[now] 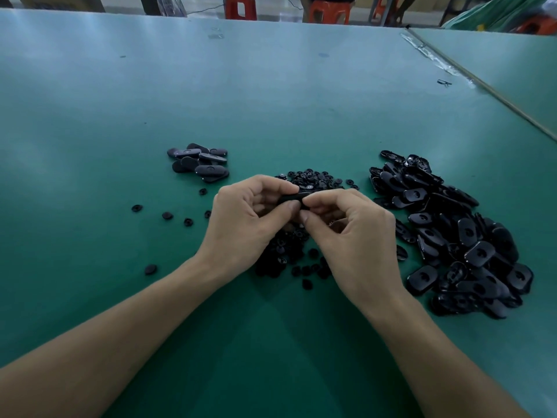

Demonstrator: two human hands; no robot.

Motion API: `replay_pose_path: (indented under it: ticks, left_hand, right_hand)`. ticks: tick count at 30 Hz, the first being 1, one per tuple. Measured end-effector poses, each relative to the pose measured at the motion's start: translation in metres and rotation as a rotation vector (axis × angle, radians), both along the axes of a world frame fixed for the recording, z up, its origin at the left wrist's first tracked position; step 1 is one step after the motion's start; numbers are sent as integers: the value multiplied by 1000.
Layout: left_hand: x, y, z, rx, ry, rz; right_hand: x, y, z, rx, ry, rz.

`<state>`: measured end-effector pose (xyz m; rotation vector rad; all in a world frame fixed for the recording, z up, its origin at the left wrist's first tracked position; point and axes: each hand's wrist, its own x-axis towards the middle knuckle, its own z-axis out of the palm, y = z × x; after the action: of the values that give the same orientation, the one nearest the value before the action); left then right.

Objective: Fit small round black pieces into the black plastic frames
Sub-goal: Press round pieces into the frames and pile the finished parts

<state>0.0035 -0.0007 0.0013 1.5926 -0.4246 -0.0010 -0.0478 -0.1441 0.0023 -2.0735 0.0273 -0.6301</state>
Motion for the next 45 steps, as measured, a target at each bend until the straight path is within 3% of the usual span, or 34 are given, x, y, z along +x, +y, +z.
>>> replay_pose_path:
  ticks: [7, 23, 37, 45]
  left_hand:
    - [-2, 0, -1, 2, 5, -15]
    - [0, -1, -3, -56, 79, 59]
    - [-1, 1, -7, 17, -16, 30]
    - [0, 0, -7, 42, -36, 10]
  right_hand:
    - [-1, 1, -2, -103, -47, -16]
    - [0, 0, 3, -67, 31, -27]
    - [0, 0, 1, 66, 45, 22]
    - [0, 1, 2, 34, 31, 9]
